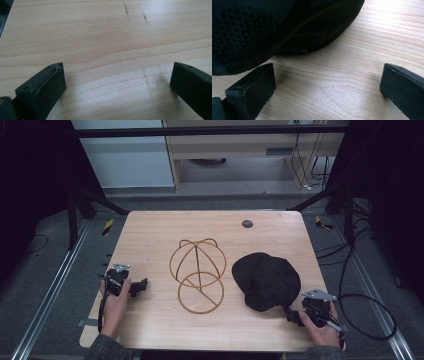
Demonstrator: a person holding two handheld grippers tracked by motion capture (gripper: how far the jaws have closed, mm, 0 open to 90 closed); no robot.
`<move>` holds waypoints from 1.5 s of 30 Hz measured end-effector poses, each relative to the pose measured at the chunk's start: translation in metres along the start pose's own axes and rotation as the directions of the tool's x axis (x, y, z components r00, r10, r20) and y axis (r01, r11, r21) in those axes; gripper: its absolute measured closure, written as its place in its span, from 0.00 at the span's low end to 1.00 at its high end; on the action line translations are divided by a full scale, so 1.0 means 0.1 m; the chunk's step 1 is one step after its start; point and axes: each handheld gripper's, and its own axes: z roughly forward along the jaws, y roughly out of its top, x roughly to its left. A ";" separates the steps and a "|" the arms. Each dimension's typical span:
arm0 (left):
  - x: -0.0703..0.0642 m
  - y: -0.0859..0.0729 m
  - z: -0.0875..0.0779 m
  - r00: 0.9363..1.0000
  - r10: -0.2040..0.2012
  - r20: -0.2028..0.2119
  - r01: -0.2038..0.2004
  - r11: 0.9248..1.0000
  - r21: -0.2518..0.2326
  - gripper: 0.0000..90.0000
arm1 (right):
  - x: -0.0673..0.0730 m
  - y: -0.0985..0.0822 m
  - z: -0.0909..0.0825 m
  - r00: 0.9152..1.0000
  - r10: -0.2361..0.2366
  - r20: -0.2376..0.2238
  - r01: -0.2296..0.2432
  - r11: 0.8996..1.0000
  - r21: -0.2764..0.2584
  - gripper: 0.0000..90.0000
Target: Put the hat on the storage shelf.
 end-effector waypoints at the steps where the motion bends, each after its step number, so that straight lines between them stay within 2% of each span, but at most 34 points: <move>1: 0.00 0.00 0.00 1.000 -0.002 -0.002 0.002 1.000 0.000 0.00 | 0.00 0.00 0.00 1.000 0.001 0.000 -0.001 1.000 0.000 0.01; 4: 0.00 0.00 0.00 1.000 -0.002 -0.002 0.002 1.000 0.000 0.00 | -0.01 0.00 -0.01 1.000 -0.004 -0.005 0.004 1.000 0.000 0.01; 7: -0.01 0.00 0.00 1.000 -0.005 -0.005 0.005 1.000 0.001 0.00 | -0.02 0.02 -0.06 1.000 0.002 -0.026 -0.002 1.000 0.020 0.09; 10: -0.01 -0.01 -0.01 1.000 -0.010 -0.012 0.010 1.000 0.000 0.00 | -0.02 0.02 -0.12 0.999 0.001 -0.040 0.000 1.000 0.017 0.09; 11: -0.02 -0.01 -0.01 1.000 -0.014 -0.014 0.014 1.000 -0.001 0.00 | 0.00 0.04 -0.20 0.999 -0.023 -0.032 0.024 0.999 0.030 0.09; 12: -0.02 -0.01 -0.01 1.000 -0.014 -0.014 0.014 1.000 -0.001 0.00 | 0.00 0.04 -0.20 0.999 -0.023 -0.032 0.024 0.999 0.030 0.09; 13: -0.02 -0.01 -0.01 1.000 -0.015 -0.015 0.015 1.000 -0.001 0.00 | 0.00 0.08 -0.30 0.999 -0.027 -0.034 0.028 0.999 0.017 0.09; 15: -0.02 -0.01 -0.01 1.000 -0.017 -0.016 0.017 1.000 -0.001 0.00 | 0.00 0.14 -0.40 0.999 -0.036 -0.032 0.036 0.999 0.007 0.10; 16: -0.02 -0.01 -0.01 1.000 -0.018 -0.017 0.018 1.000 -0.001 0.00 | 0.00 0.14 -0.40 0.999 -0.036 -0.032 0.036 0.999 0.007 0.10; 18: -0.02 -0.02 -0.02 1.000 -0.019 -0.018 0.019 1.000 -0.001 0.00 | 0.00 0.21 -0.51 0.998 -0.058 -0.011 0.058 0.998 0.005 0.12; 20: -0.03 -0.02 -0.02 1.000 -0.022 -0.021 0.022 1.000 0.000 0.00 | -0.03 0.30 -0.65 0.998 -0.063 -0.018 0.063 0.998 -0.007 0.13; 24: -0.03 -0.02 -0.02 0.999 -0.023 -0.022 0.023 1.000 0.000 0.00 | -0.05 0.36 -0.75 0.998 -0.056 -0.014 0.056 0.998 -0.017 0.14; 26: -0.03 -0.02 -0.02 1.000 -0.023 -0.022 0.023 1.000 0.000 0.00 | -0.05 0.41 -0.79 0.999 -0.044 -0.032 0.044 0.999 -0.011 0.14; 28: -0.03 -0.02 -0.02 1.000 -0.022 -0.022 0.022 1.000 0.000 0.00 | -0.05 0.44 -0.81 0.998 -0.054 -0.027 0.054 0.998 -0.011 0.14; 31: -0.04 -0.03 -0.03 0.999 -0.024 -0.023 0.024 1.000 0.000 0.00 | 0.00 0.56 -0.86 0.996 -0.080 -0.035 0.079 0.997 -0.014 0.14; 36: -0.04 -0.03 -0.03 1.000 -0.022 -0.021 0.022 1.000 0.001 0.00 | 0.11 0.80 -0.94 0.990 -0.132 -0.046 0.132 0.991 0.011 0.14; 38: -0.04 -0.03 -0.03 1.000 -0.022 -0.021 0.022 1.000 0.002 0.00 | 0.15 0.90 -0.97 0.989 -0.135 -0.064 0.136 0.991 0.013 0.14; 40: -0.04 -0.03 -0.03 1.000 -0.022 -0.021 0.022 1.000 0.001 0.00 | 0.16 0.93 -0.97 0.988 -0.137 -0.068 0.138 0.990 0.017 0.14; 45: -0.04 -0.03 -0.03 1.000 -0.022 -0.021 0.022 1.000 0.000 0.00 | 0.25 1.09 -0.96 0.981 -0.168 -0.100 0.173 0.984 0.040 0.16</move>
